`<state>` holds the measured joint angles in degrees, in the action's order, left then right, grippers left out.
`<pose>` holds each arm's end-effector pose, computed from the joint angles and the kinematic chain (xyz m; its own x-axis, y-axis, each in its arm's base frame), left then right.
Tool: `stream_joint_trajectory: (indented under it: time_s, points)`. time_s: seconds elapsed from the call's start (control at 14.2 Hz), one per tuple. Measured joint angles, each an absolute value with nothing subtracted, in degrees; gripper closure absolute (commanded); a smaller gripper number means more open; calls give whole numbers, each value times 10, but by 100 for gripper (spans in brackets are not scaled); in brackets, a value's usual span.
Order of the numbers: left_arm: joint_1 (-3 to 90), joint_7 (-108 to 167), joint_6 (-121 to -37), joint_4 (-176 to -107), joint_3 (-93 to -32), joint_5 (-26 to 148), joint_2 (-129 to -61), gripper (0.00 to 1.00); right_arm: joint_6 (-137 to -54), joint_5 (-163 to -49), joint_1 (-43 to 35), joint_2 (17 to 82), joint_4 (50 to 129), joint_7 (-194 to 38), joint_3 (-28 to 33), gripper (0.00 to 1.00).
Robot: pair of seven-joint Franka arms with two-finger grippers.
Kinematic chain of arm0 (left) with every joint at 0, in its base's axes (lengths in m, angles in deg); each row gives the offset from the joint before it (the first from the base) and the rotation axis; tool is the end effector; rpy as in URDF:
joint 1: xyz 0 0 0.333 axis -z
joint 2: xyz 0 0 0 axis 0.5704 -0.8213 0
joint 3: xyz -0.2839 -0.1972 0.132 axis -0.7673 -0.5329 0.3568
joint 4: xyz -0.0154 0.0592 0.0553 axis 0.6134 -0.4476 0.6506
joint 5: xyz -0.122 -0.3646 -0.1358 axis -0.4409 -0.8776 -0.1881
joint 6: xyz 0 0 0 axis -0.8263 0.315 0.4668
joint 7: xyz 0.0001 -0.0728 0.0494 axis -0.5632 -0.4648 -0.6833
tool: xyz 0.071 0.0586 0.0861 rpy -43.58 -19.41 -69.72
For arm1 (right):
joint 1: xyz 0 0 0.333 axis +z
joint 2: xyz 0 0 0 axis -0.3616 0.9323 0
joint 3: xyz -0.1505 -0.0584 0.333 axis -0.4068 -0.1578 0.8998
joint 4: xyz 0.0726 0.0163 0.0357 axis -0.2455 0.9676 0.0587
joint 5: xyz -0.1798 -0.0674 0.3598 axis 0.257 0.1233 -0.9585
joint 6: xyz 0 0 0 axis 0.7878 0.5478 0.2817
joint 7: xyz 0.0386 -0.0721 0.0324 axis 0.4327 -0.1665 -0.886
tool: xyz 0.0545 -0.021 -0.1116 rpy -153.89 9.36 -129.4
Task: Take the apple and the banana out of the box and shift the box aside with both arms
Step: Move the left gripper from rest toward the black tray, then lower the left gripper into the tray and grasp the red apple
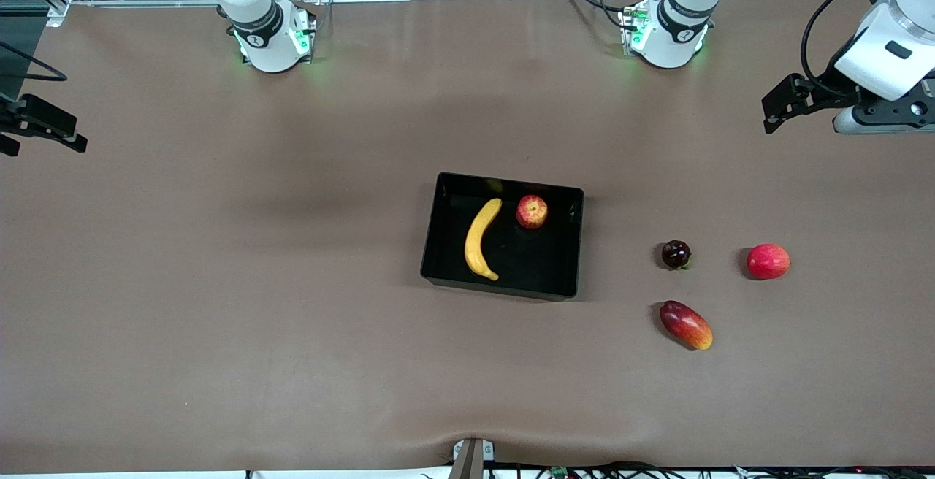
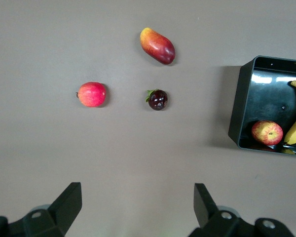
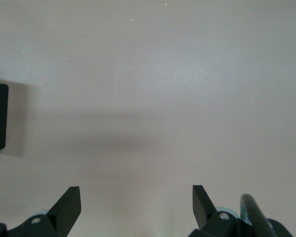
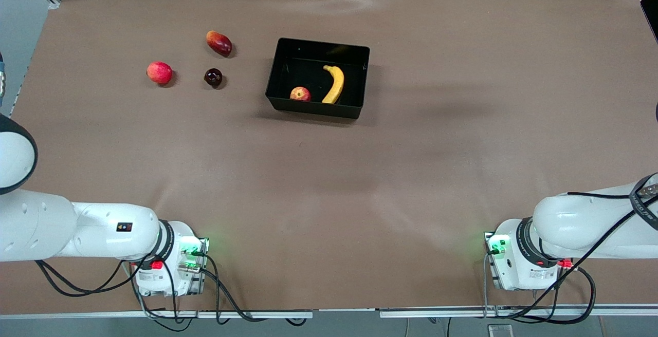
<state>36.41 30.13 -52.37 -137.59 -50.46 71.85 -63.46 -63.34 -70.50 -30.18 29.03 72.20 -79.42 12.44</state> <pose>0.5299 -0.0730 0.6701 0.9996 -0.0177 0.0237 -0.0166 -0.9989 -0.0428 0.5762 -0.0418 0.6883 0.9990 0.0381 -0.0231 0.0375 -0.9989 -0.0279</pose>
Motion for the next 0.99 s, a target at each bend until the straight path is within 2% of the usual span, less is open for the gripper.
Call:
stream_joint_trajectory:
  time_s: [0.42,0.7,0.99]
  points:
    - [365,301,-524,-1367,-505,719,-643,0,-634,-705,-302,290,722,-794,124,0]
    - [380,301,-531,-1356,-525,719,-688,0,-634,-705,-302,291,722,-794,124,0]
    - [408,309,-594,-1360,-570,720,-748,0,-634,-705,-302,291,722,-794,124,0]
